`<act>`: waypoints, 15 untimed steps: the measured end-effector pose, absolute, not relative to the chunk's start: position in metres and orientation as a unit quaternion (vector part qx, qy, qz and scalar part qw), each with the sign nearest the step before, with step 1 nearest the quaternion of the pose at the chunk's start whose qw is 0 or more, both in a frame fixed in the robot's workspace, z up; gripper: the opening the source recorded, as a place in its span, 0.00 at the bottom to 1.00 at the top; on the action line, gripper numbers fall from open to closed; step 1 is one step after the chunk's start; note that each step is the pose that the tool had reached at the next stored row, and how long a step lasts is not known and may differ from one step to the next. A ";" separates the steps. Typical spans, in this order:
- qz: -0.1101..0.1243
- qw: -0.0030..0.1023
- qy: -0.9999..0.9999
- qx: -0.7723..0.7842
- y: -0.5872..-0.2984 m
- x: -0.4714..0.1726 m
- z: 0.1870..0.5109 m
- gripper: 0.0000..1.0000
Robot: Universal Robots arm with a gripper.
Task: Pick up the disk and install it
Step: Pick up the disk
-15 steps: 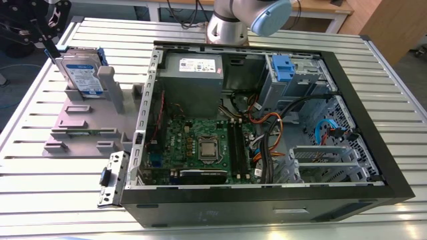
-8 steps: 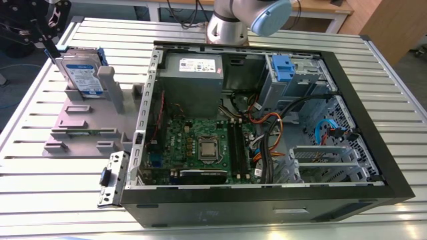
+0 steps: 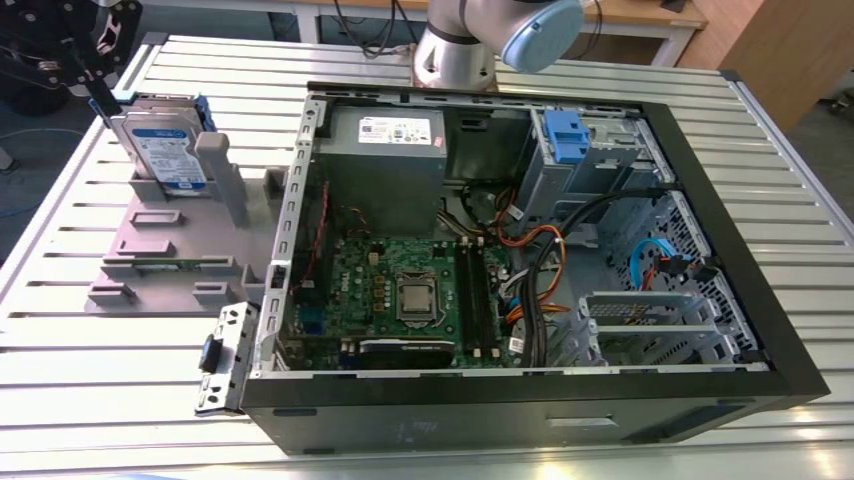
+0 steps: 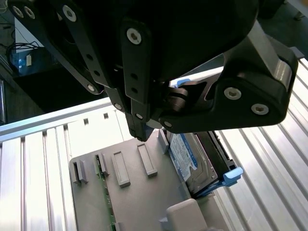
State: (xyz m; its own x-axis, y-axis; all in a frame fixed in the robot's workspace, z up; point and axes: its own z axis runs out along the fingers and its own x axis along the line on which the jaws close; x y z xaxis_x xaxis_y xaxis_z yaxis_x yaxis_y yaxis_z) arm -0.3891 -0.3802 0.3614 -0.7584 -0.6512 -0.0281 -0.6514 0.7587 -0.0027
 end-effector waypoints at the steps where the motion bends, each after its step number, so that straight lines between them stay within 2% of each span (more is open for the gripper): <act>1: 0.004 0.014 0.937 -0.348 -0.380 -0.389 0.361 0.11; 15: 0.003 0.013 0.931 -0.366 -0.380 -0.389 0.361 0.11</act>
